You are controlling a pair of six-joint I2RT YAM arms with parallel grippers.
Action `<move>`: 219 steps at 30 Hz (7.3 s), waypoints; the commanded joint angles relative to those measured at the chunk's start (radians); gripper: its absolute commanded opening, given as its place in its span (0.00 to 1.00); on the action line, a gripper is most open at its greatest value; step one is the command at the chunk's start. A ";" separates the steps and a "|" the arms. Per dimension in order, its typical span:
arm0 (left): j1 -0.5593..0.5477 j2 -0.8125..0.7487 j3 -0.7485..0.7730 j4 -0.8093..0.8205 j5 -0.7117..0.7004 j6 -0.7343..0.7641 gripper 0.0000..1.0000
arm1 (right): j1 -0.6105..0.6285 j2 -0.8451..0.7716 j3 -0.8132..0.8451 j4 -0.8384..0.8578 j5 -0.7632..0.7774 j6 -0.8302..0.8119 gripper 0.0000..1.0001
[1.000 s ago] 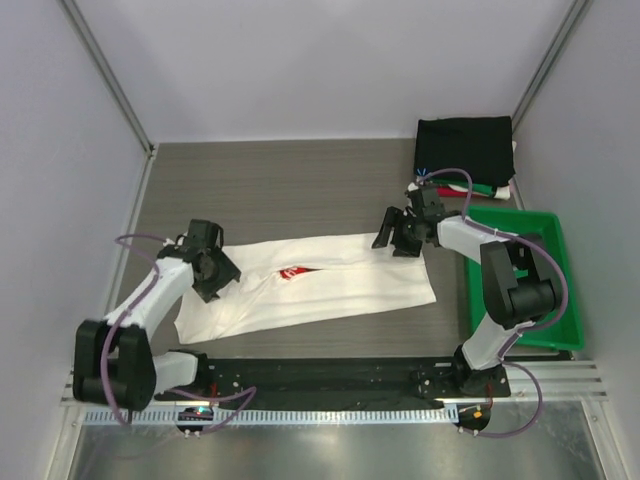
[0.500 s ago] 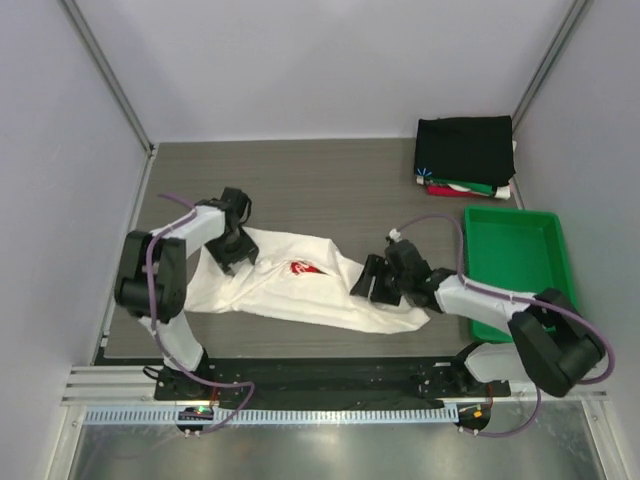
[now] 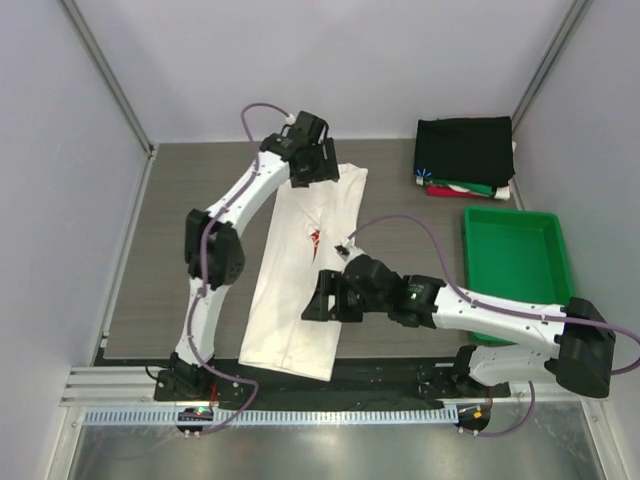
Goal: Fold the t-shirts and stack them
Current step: Fold the tshirt
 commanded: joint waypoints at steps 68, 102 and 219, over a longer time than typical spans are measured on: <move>-0.008 -1.563 -1.971 0.256 0.051 -0.440 0.70 | -0.526 0.452 0.483 -0.080 0.021 -0.514 0.81; -0.059 -1.691 -2.086 0.230 0.082 -0.523 0.52 | -0.054 0.044 -0.423 0.363 0.093 0.080 0.44; 0.312 -0.730 -1.518 0.644 0.318 -0.184 0.54 | -0.624 0.574 0.107 0.332 -0.206 -0.316 0.38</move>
